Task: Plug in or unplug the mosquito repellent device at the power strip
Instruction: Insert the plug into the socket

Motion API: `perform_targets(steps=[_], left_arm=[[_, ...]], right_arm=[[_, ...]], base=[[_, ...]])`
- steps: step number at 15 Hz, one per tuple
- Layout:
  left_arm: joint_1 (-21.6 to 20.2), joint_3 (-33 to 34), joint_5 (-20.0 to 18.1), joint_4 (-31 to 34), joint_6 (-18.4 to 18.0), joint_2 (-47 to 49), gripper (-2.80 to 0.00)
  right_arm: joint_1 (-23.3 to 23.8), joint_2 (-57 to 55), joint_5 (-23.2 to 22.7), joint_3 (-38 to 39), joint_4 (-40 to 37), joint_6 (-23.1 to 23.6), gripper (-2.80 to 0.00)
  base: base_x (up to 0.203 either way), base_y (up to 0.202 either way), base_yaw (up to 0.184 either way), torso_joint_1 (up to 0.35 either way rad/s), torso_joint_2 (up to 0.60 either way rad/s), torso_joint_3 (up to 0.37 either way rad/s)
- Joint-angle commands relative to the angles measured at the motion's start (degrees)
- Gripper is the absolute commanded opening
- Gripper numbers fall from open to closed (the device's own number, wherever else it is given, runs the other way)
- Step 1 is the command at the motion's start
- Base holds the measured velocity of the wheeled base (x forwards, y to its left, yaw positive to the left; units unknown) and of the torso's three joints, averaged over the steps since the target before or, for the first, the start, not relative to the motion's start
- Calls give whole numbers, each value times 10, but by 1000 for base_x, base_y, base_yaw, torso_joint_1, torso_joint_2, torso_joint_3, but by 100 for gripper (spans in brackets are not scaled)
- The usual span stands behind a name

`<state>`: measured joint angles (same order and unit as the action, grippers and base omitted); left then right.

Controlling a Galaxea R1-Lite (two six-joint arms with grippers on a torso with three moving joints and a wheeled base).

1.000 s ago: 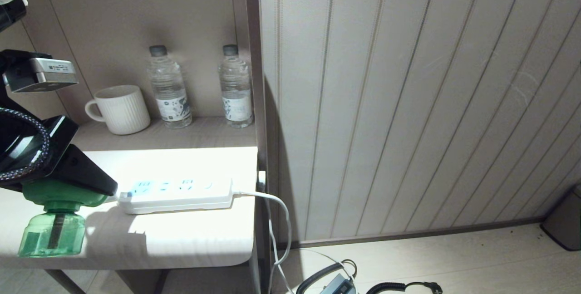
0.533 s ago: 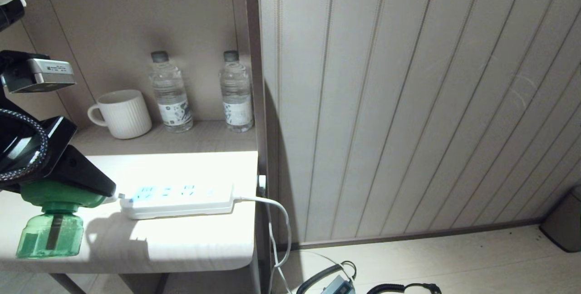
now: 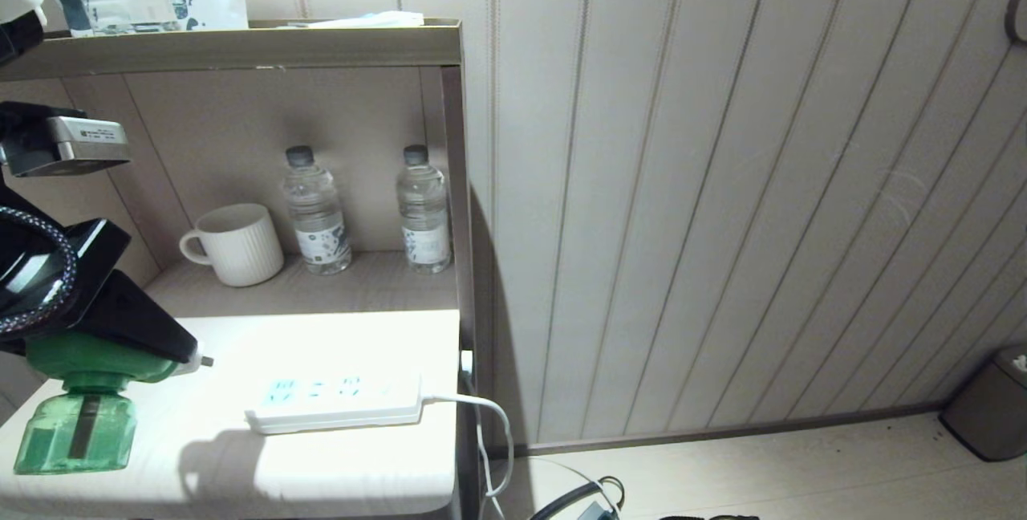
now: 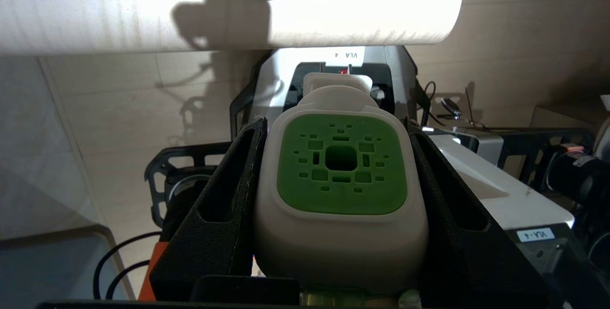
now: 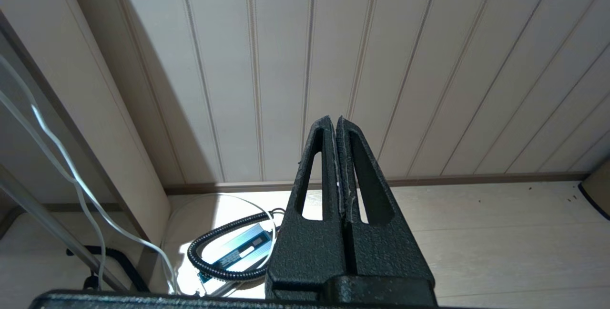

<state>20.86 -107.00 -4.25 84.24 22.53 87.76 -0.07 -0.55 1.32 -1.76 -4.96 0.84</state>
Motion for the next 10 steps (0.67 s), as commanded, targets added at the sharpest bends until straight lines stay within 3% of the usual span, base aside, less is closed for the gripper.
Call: perform_targets(steps=[1,5,10], left_arm=[[0,19,-2,4,3,5,-280],[1,47,-4,-6,40,51,-280],[1,40,-2,-7,46,104,-280]], right_arm=[[0,0,0,0,0,0,-280],[0,0,0,0,0,0,-280],[0,0,0,0,0,0,-280]], base=[[0,0,0,74,-157,-95],[0,0,0,16,-34,-20],[0,0,0,0,0,0]])
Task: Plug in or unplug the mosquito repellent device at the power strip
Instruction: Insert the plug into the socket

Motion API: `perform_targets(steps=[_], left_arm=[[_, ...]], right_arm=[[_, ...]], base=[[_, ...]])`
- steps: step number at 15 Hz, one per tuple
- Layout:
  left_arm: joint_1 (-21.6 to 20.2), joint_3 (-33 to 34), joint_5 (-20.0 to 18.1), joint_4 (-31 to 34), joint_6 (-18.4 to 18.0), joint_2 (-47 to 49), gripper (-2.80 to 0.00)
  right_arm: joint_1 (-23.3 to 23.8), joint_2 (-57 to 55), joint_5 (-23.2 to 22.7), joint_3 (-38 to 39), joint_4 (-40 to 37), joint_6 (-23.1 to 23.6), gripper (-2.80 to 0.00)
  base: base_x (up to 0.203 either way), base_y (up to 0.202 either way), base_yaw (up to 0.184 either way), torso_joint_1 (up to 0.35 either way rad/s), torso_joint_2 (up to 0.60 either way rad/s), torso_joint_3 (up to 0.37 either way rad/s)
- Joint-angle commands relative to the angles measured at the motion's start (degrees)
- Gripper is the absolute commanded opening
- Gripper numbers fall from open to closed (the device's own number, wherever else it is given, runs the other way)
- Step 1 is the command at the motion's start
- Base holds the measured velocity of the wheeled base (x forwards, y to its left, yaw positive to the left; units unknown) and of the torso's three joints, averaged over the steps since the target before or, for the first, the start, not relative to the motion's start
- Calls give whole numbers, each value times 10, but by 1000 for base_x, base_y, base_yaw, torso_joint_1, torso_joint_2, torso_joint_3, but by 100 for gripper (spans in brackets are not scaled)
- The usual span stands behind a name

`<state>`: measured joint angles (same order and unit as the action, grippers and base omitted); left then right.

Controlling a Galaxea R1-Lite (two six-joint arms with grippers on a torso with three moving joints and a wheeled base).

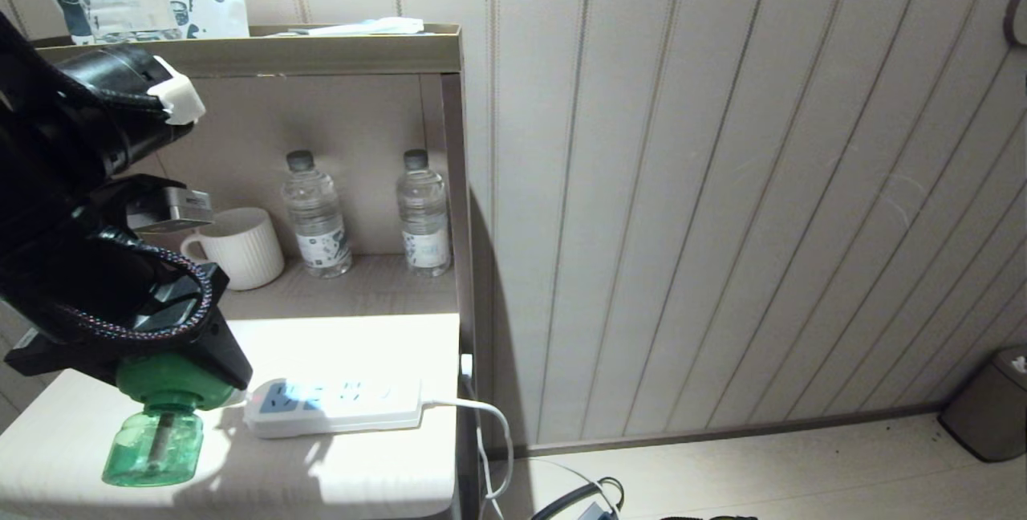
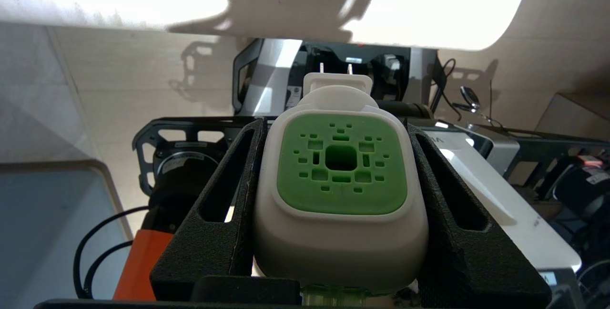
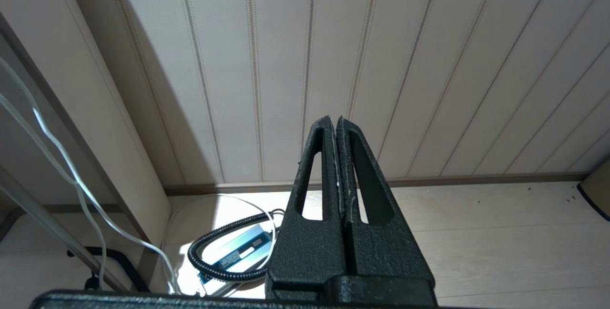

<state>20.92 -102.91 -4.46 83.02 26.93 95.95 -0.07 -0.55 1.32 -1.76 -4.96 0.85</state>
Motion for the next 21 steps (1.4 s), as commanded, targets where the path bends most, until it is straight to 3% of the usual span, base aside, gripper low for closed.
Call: perform_targets(steps=[1,8,13,21], left_arm=[[-1,-4,1,5,2,34,-280],[-2,-24,6,-8,8,105,-280],[-1,-33,51,-8,9,124,-280],[-1,-50,52,-8,19,136,-280]], right_arm=[[0,0,0,0,0,0,-280],[0,0,0,0,0,0,-280],[0,0,0,0,0,0,-280],[0,0,0,0,0,0,-280]], base=[[0,0,0,0,0,0],[0,0,0,0,0,0],[0,0,0,0,0,0],[0,0,0,0,0,0]])
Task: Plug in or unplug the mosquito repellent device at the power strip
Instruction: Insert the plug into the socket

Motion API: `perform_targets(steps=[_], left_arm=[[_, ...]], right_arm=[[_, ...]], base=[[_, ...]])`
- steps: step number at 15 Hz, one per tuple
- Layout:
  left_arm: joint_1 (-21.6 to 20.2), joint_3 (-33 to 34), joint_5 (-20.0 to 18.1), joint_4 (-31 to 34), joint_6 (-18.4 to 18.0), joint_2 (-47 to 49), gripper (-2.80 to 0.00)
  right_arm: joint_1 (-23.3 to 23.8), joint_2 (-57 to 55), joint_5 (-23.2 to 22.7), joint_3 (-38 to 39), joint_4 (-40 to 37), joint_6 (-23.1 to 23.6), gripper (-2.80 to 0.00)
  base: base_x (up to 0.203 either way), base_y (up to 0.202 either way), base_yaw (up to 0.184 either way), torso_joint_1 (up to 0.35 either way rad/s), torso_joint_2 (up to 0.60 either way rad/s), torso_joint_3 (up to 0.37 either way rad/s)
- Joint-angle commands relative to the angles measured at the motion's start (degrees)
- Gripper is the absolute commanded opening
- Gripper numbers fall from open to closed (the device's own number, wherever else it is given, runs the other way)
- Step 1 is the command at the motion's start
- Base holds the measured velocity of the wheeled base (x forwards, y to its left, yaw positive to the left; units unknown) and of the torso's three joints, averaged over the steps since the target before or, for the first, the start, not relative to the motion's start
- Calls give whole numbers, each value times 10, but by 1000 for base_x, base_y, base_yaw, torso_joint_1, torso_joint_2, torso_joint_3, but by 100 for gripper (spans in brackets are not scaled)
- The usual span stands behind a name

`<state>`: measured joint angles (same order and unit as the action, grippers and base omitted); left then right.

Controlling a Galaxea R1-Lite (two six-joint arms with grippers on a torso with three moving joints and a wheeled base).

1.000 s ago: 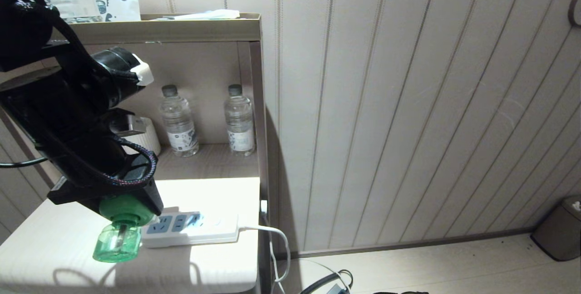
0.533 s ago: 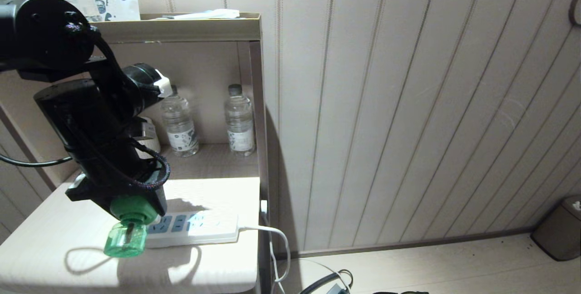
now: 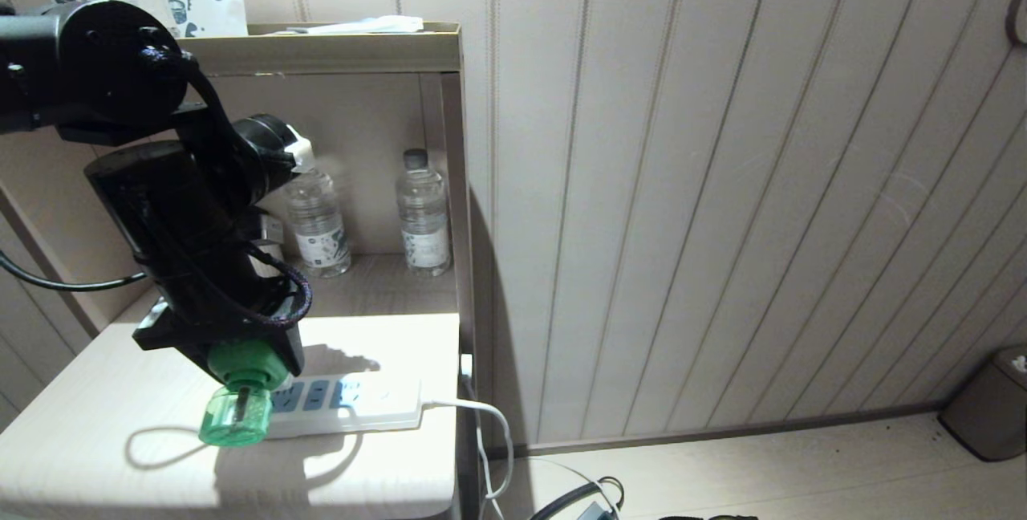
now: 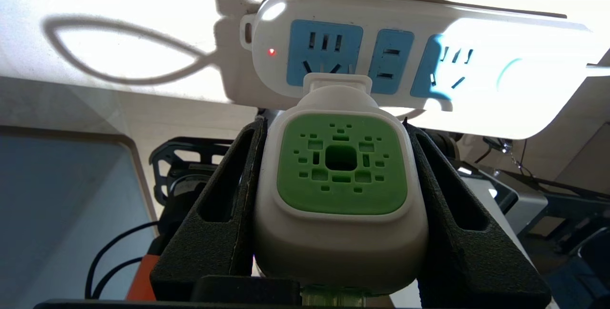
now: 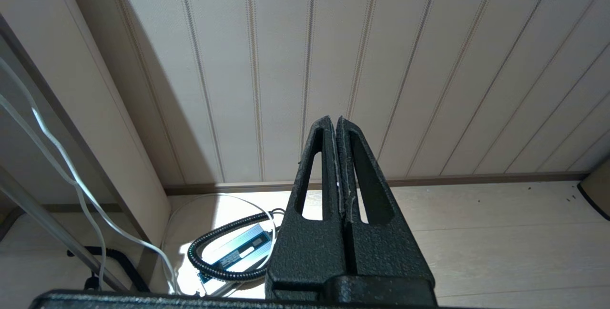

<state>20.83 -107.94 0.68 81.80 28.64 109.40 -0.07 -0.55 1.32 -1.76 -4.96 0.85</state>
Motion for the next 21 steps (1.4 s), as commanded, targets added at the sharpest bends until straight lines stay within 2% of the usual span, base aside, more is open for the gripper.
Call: perform_targets(steps=[1,17,21], left_arm=[[0,0,0,5,2,2,-280],[-1,3,2,1,2,12,-280],[-16,3,3,-1,0,20,-280]], right_arm=[[0,0,0,0,0,0,-280],[0,0,0,0,0,0,-280],[0,0,0,0,0,0,-280]], base=[[0,0,0,0,0,0],[0,0,0,0,0,0],[0,0,0,0,0,0]])
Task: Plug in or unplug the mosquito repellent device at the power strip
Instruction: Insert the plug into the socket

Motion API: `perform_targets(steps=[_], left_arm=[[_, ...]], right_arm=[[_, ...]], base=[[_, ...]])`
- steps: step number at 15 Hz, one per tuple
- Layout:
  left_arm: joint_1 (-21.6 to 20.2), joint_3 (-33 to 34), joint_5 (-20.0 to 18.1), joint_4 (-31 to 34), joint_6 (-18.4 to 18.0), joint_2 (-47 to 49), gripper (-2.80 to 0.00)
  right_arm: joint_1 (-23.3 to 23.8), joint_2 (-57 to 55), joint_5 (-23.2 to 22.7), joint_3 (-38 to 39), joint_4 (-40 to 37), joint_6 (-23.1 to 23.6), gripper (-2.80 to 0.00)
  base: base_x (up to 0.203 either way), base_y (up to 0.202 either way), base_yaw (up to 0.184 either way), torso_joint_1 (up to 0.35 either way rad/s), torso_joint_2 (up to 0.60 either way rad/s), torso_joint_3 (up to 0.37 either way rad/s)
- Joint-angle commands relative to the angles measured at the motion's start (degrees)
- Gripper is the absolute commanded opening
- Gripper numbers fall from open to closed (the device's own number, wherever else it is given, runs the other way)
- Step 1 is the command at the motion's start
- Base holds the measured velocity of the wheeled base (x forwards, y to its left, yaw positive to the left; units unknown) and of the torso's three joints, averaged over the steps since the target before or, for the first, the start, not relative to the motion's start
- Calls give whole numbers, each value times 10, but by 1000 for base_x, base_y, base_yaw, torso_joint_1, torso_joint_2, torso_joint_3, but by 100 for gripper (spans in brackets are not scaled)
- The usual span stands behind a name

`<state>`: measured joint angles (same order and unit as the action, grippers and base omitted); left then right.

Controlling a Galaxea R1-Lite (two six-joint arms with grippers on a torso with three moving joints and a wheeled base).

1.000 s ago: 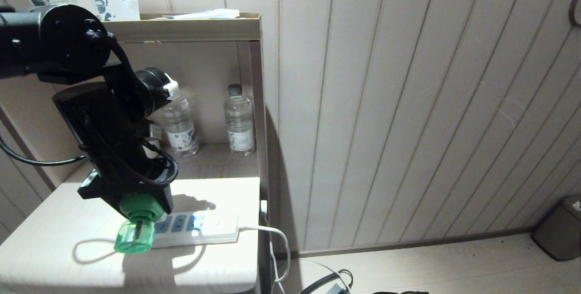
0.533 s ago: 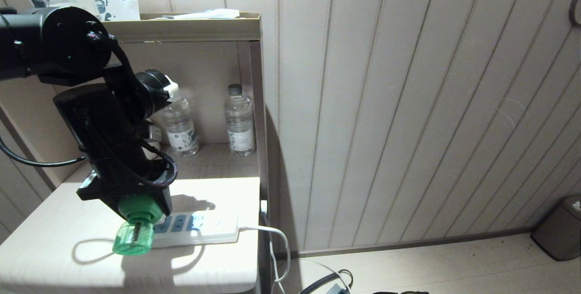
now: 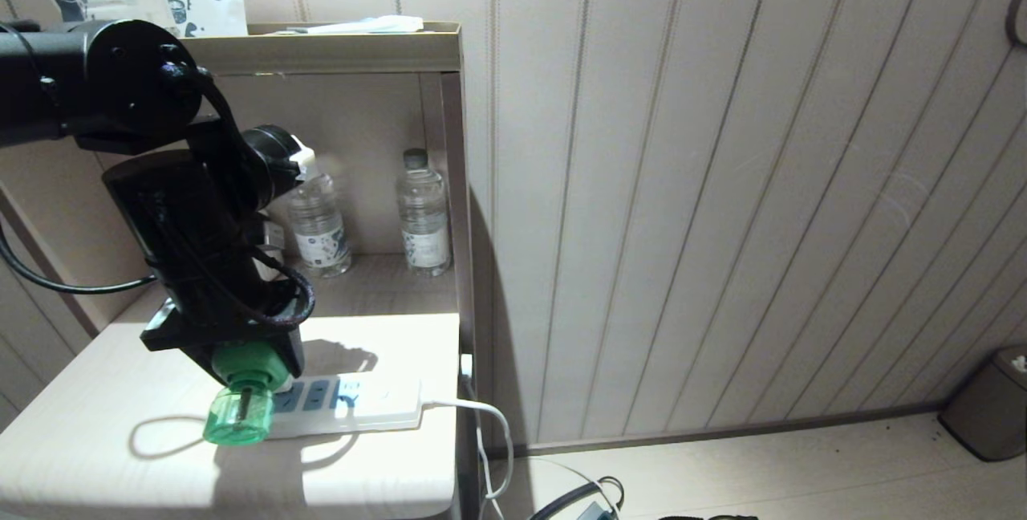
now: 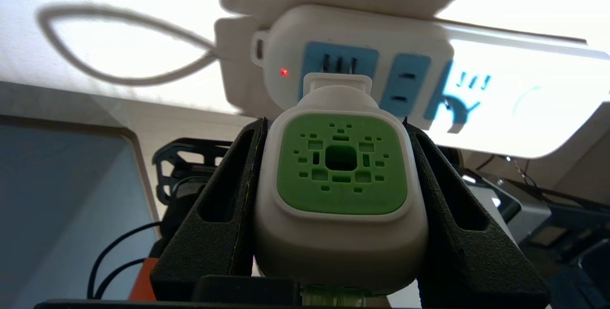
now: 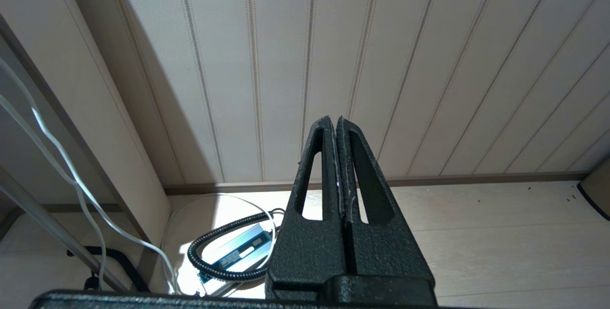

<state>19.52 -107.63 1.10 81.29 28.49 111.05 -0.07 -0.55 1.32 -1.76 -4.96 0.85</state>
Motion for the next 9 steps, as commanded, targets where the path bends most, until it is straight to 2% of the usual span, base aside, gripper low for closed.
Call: perform_targets(steps=[1,9], left_arm=[[-6,0,7,5,2,4,-280],[-6,-4,10,2,3,12,-280]], right_arm=[[0,0,0,0,0,0,-280],[0,0,0,0,0,0,-280]], base=[[0,0,0,0,0,0],[0,0,0,0,0,0]])
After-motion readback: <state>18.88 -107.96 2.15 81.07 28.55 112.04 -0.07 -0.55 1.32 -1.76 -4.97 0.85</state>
